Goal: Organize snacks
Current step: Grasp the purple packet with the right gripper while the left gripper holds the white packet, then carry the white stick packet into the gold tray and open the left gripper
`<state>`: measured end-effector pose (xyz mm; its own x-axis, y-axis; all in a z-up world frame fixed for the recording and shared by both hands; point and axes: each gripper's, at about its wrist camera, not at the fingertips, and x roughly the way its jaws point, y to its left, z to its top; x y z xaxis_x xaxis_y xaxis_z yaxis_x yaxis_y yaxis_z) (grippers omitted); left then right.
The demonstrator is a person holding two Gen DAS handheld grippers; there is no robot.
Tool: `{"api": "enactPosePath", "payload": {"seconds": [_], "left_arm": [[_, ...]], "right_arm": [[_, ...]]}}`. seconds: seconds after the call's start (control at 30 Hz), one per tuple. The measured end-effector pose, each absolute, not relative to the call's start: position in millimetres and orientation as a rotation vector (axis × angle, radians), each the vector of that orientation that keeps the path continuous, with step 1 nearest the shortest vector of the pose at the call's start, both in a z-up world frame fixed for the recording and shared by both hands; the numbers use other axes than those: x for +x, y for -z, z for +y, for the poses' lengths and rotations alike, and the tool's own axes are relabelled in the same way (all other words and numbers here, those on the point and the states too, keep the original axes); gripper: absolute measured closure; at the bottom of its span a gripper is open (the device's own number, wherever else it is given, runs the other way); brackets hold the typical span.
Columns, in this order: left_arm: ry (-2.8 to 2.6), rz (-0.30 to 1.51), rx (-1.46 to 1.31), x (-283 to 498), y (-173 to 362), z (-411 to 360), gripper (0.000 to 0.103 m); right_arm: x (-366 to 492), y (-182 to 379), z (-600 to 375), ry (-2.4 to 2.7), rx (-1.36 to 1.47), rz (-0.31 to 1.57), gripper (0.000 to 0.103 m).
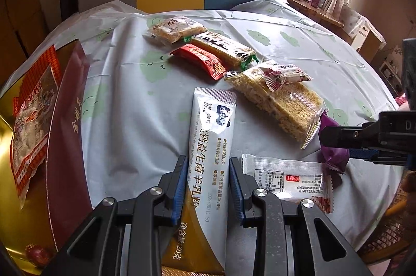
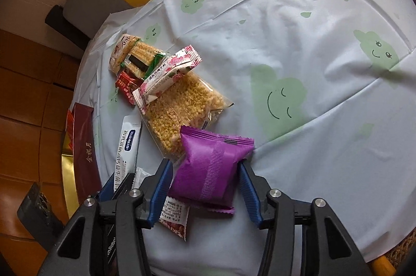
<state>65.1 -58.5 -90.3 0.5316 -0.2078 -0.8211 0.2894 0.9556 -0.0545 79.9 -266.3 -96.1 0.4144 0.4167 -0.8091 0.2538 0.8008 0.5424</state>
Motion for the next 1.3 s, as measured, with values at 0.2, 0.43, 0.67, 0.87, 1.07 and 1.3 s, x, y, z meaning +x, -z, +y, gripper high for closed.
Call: {"api": "enactPosePath", "payload": {"seconds": [0.2, 0.43, 0.67, 0.87, 1.07, 1.3], "left_arm": [[0.300, 0.967, 0.088, 66, 90, -58, 0.071], [0.302, 0.964, 0.077, 66, 91, -57, 0.071], [0.289, 0.962, 0.110, 65, 89, -62, 0.073], [0.308, 0.947, 0.051, 60, 71, -56, 0.077], [0.308, 0.880, -0.045, 52, 35, -31, 0.077], [0.151, 0.871, -0.228, 63, 12, 44, 0.076]], "right_arm": [[87, 83, -248, -0.101, 0.406, 1.185, 0.060], [122, 69, -272, 0.055, 0.141, 1.216, 0.060], [143, 97, -295, 0.029, 0.137, 1.320, 0.058], [148, 100, -304, 0.025, 0.152, 1.326, 0.057], [147, 99, -300, 0.028, 0.109, 1.315, 0.057], [139, 97, -292, 0.029, 0.080, 1.300, 0.057]]}}
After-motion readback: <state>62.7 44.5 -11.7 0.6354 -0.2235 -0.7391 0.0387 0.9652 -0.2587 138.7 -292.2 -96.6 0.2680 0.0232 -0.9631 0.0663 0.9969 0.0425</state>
